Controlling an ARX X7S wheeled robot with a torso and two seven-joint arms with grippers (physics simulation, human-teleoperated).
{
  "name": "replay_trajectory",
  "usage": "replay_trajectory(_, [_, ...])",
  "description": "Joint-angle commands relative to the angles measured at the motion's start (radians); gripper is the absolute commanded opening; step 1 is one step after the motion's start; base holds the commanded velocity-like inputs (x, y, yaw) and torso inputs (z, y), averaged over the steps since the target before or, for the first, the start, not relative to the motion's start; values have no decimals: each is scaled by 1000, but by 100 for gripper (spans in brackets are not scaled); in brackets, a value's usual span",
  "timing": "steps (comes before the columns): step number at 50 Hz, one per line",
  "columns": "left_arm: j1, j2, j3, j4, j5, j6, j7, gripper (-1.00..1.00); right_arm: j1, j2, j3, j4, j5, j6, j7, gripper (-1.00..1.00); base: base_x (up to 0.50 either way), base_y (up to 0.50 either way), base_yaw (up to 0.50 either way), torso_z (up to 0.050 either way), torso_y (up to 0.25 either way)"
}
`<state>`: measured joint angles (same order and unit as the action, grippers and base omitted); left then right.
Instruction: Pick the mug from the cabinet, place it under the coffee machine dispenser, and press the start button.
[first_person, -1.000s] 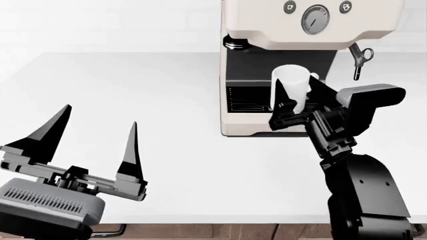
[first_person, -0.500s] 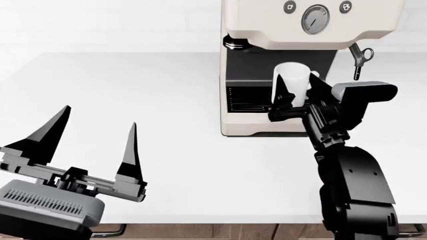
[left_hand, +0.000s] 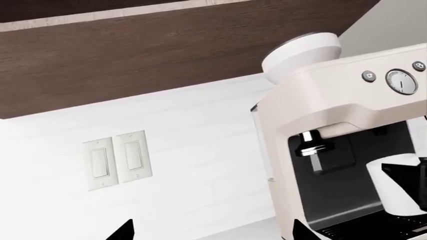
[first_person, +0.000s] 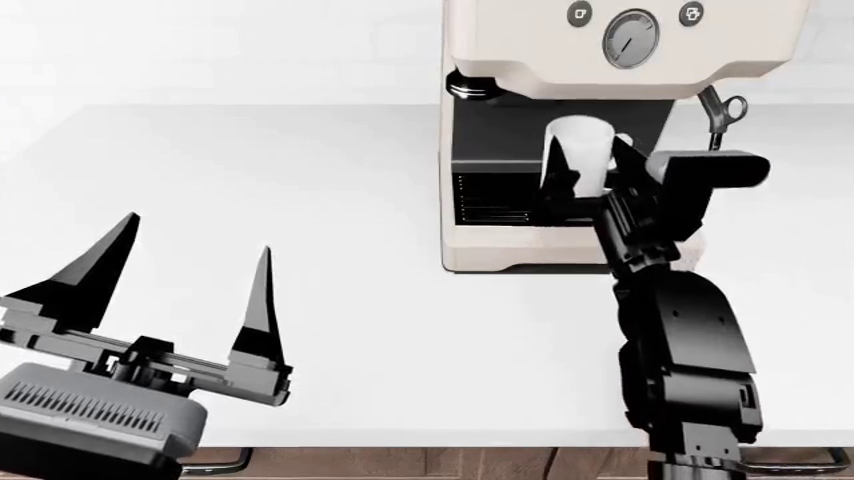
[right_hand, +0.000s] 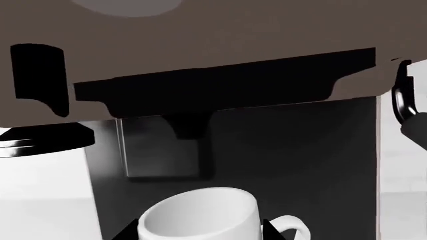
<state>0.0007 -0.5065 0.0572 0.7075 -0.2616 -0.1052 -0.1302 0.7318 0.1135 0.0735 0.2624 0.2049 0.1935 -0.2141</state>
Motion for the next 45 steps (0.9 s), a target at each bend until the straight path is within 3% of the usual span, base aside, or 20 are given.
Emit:
replay_trajectory(1, [8,-4,-3,5,-2,3,-3,100,60,-3,-9,119,-26,-78,9,-100,0,0,0,0,10])
replay_trajectory(34, [18,-10,-7,2,-2,17,-11,100,190,-19,-38,495,-61,-297,61,-100,0,0,0,0,0])
replay_trajectory(45, [24,-13,-9,8,-2,21,-14,100,150,-6,-42,429,-45,-255,65,-100,1,0,0,0,0])
